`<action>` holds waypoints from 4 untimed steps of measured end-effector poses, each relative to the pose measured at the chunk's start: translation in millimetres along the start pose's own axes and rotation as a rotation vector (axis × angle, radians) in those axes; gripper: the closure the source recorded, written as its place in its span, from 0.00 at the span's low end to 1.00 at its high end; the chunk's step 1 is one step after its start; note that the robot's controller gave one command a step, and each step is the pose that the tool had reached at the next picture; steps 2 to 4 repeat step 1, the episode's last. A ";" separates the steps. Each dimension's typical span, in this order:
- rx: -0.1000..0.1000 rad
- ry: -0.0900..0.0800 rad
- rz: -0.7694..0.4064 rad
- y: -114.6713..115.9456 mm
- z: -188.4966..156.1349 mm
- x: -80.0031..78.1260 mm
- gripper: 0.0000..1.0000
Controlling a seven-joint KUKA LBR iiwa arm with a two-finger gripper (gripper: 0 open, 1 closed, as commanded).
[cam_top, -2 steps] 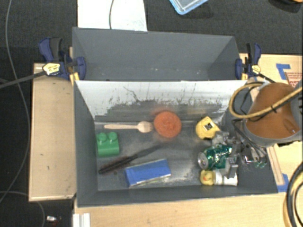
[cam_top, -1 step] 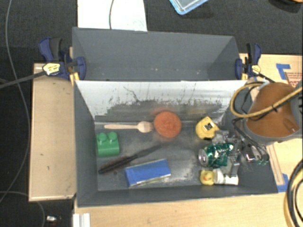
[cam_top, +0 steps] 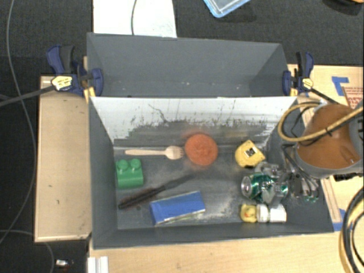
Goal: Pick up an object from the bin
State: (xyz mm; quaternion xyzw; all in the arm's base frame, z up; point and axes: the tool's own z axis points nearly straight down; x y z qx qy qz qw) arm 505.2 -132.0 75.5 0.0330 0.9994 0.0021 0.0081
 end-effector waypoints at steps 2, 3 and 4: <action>0.000 0.000 -0.001 0.0 -0.2 0.0 1.00; 0.000 0.000 -0.001 0.0 -0.2 0.0 1.00; 0.000 0.000 -0.001 0.0 -0.2 0.0 1.00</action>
Offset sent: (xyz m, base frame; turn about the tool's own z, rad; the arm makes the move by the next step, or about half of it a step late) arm 0.0002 0.0000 0.0439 -0.0002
